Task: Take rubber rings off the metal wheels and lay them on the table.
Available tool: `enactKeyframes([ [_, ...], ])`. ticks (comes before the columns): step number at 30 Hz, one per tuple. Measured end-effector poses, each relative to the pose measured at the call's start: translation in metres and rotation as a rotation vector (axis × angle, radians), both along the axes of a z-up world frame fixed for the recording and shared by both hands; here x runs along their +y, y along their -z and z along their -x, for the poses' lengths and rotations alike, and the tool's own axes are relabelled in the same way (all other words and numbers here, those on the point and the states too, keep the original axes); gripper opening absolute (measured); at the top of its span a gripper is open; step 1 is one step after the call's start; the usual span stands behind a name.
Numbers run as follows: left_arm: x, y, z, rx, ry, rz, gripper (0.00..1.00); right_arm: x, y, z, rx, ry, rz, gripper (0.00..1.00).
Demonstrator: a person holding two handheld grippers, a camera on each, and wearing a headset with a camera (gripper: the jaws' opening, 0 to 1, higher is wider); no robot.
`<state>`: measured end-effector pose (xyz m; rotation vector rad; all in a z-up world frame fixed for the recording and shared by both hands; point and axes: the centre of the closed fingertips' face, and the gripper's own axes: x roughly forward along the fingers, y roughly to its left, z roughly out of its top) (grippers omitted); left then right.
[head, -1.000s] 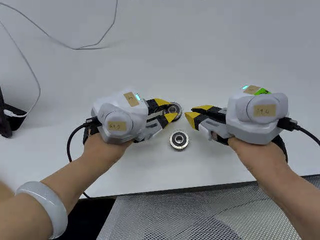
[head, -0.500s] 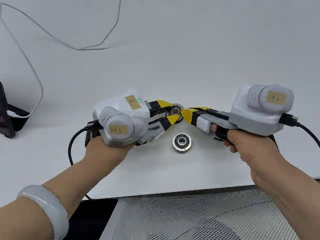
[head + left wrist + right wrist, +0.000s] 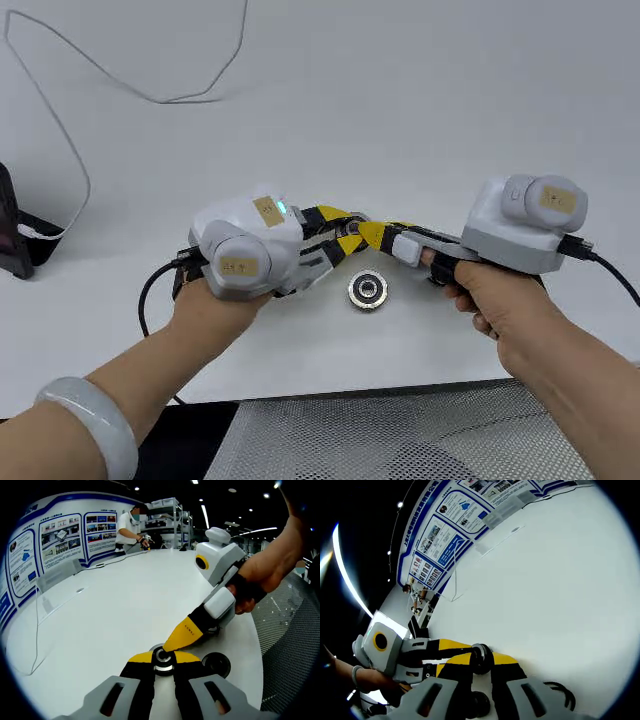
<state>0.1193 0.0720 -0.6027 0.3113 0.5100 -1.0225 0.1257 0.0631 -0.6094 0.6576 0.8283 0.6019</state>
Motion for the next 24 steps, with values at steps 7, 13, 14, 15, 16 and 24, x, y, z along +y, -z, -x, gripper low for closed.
enactKeyframes([
  [7,0.0006,0.0006,-0.0004,0.002,-0.004,0.005,0.14,-0.0018,-0.0053,0.0015,0.013,0.0,-0.028,0.13],
  [13,0.0011,0.0012,-0.0008,0.003,-0.005,0.005,0.14,0.0011,-0.0026,0.0021,0.021,-0.01,-0.035,0.1],
  [14,0.0009,0.001,-0.0007,0.003,-0.004,0.003,0.14,0.0,-0.0043,0.0018,0.011,-0.009,-0.025,0.11],
  [15,0.0008,0.0009,-0.0007,0.004,-0.004,0.003,0.14,-0.0017,-0.005,0.0009,0.005,-0.003,-0.02,0.13],
  [16,0.001,0.0011,-0.0008,0.004,-0.005,0.004,0.14,-0.0024,-0.0052,0.0004,0.001,0.0,-0.018,0.14],
  [24,0.0014,0.0012,-0.001,0.004,-0.004,0.008,0.14,0.0017,-0.0019,-0.0004,0.01,-0.026,-0.034,0.18],
])
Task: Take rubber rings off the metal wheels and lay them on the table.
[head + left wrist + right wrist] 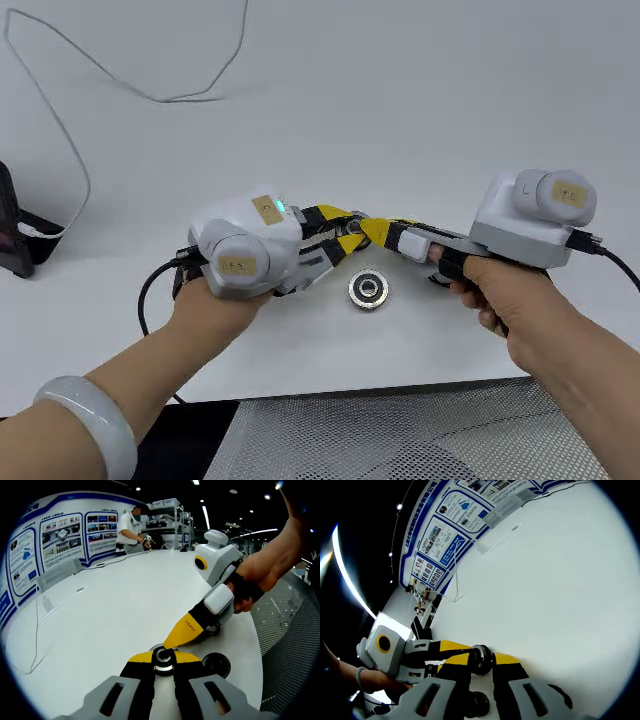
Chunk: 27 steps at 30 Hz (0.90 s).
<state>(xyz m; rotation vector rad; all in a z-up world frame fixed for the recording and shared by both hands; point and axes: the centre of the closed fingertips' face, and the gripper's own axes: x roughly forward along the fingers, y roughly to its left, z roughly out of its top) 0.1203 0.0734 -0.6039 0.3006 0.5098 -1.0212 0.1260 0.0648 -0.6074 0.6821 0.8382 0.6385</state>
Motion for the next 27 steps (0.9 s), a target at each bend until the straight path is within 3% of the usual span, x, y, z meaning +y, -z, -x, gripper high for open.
enactKeyframes([
  [14,-0.0004,-0.0009,0.0004,0.006,-0.007,0.009,0.13,-0.0011,-0.0001,0.0017,0.025,-0.015,-0.042,0.15],
  [19,-0.0001,-0.0013,0.0004,0.006,-0.008,0.011,0.13,-0.0012,-0.0032,0.003,0.062,-0.011,-0.095,0.16],
  [27,0.0,-0.0014,0.0006,0.01,-0.008,0.009,0.13,-0.003,0.001,0.0058,0.055,-0.015,-0.068,0.11],
])
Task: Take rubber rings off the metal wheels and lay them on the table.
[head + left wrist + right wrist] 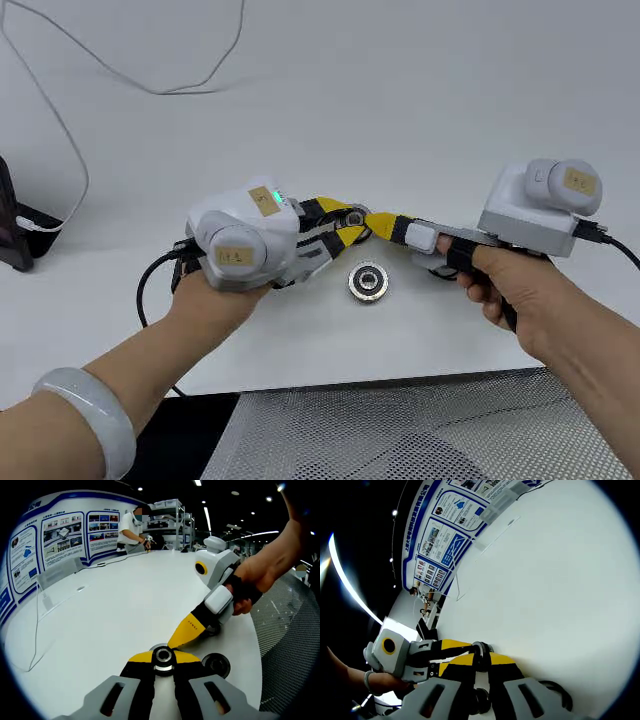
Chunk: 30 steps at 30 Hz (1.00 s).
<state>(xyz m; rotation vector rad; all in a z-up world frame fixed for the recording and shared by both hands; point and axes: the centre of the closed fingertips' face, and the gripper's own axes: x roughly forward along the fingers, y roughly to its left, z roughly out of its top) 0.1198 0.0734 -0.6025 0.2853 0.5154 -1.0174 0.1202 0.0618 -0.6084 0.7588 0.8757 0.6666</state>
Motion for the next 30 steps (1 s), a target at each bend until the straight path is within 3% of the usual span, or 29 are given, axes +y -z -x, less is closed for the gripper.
enactKeyframes([
  [6,0.0003,0.0002,-0.0001,0.002,0.0,0.002,0.13,-0.0053,-0.0003,0.0002,-0.009,0.007,0.024,0.07],
  [8,0.0005,0.0003,-0.0002,0.002,0.001,0.002,0.13,-0.0051,-0.0026,-0.0008,-0.011,0.015,0.01,0.03],
  [15,0.0004,0.0002,0.0001,0.002,0.002,0.002,0.13,-0.0008,-0.0007,-0.0009,-0.015,-0.008,0.022,0.05],
  [25,0.0,0.0003,0.0004,0.003,0.002,0.0,0.13,-0.001,-0.0037,-0.0038,-0.073,-0.042,0.11,0.02],
  [30,0.0,0.0006,0.0003,0.005,0.0,0.0,0.13,-0.0004,-0.0044,-0.0038,-0.074,-0.041,0.113,0.02],
])
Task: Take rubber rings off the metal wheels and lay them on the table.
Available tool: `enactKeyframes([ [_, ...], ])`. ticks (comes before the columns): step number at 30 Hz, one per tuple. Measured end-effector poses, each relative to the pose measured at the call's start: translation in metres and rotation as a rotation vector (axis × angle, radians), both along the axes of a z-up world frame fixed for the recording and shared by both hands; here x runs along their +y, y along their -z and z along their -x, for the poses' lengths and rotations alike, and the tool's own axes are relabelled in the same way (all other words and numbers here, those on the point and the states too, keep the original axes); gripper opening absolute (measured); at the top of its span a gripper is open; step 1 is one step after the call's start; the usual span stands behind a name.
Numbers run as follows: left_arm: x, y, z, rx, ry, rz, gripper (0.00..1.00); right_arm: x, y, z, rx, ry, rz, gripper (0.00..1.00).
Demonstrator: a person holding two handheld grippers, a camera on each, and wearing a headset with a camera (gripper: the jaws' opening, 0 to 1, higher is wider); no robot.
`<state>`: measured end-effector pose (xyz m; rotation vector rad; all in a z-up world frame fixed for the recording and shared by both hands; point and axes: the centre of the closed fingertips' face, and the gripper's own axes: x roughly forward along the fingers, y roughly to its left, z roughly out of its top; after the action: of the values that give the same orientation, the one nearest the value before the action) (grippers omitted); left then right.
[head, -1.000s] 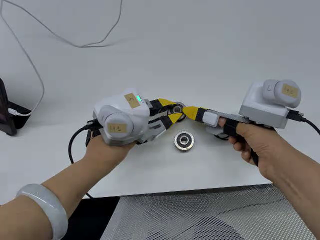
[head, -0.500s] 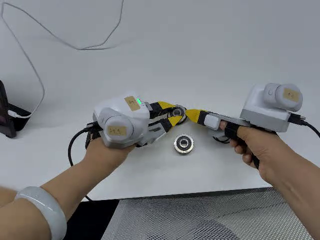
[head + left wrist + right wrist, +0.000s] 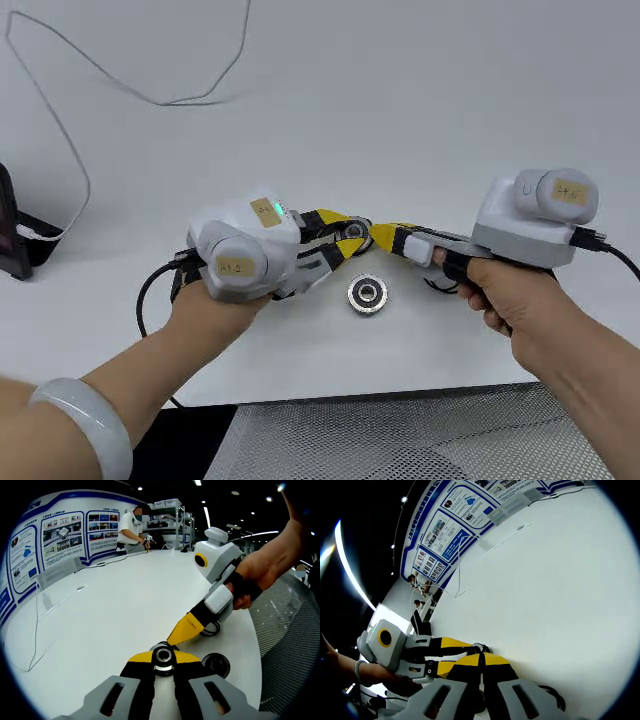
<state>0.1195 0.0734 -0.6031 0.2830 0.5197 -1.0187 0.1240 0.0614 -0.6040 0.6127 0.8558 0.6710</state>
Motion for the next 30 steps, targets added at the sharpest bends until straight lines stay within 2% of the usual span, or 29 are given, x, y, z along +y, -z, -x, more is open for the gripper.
enactKeyframes([
  [9,0.001,0.0,-0.001,0.003,-0.005,0.004,0.13,0.005,-0.002,-0.001,-0.006,-0.008,-0.002,0.01],
  [26,0.0,0.0,-0.001,0.004,-0.004,0.004,0.13,0.014,-0.017,0.008,-0.017,-0.055,-0.065,0.01],
  [30,0.0,0.0,-0.001,0.003,-0.002,0.005,0.13,0.01,-0.016,0.007,-0.017,-0.041,-0.064,0.01],
])
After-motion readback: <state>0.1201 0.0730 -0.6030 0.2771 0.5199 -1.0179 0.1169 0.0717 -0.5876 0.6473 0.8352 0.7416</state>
